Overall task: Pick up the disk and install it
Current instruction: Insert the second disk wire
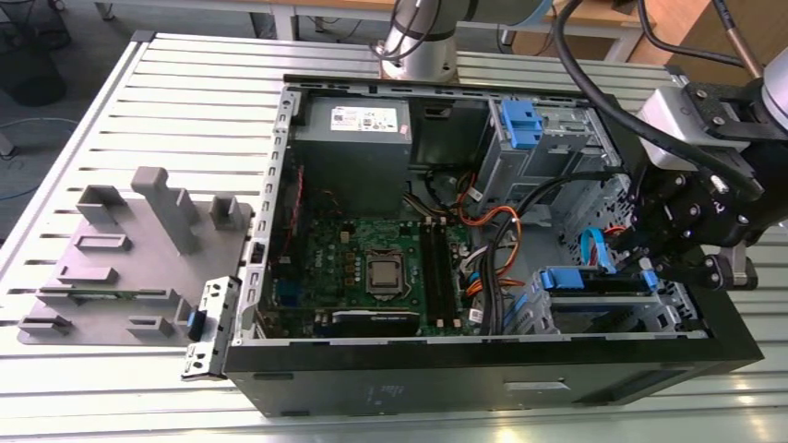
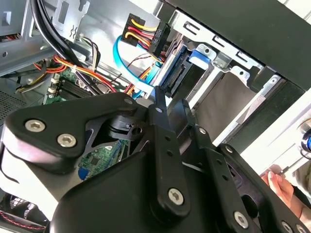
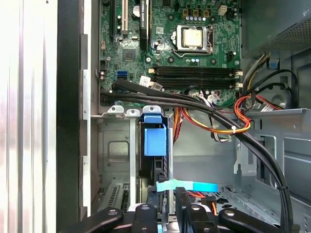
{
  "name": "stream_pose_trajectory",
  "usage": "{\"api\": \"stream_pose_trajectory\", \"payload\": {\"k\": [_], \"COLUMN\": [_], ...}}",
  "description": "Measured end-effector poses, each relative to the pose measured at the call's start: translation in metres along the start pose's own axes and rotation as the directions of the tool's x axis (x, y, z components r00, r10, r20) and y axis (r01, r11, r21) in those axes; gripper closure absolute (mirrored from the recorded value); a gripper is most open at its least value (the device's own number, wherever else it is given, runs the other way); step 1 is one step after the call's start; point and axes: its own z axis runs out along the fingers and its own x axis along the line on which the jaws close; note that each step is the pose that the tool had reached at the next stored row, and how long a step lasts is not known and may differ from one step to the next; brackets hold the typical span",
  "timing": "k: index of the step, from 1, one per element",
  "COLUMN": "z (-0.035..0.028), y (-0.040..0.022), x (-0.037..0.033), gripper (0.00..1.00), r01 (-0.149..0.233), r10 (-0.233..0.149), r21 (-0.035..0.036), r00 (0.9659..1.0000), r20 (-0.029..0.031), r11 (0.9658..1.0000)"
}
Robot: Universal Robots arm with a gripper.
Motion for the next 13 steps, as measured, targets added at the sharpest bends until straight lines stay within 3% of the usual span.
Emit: {"api": "stream_pose_trajectory", "payload": {"k": [8, 13], "z": [-0.0002, -0.0047], "y": [-0.0002, -0.0001], "x": [0.0000, -0.0004], "gripper": [0.71, 0.71], "r01": [0.000, 0.000], "r10": [0.000, 0.000], "r21": [0.0000, 0.0000], "r00": [1.0000, 1.0000], "r20": [0.0001, 0.0001], "r11": [1.0000, 1.0000]}}
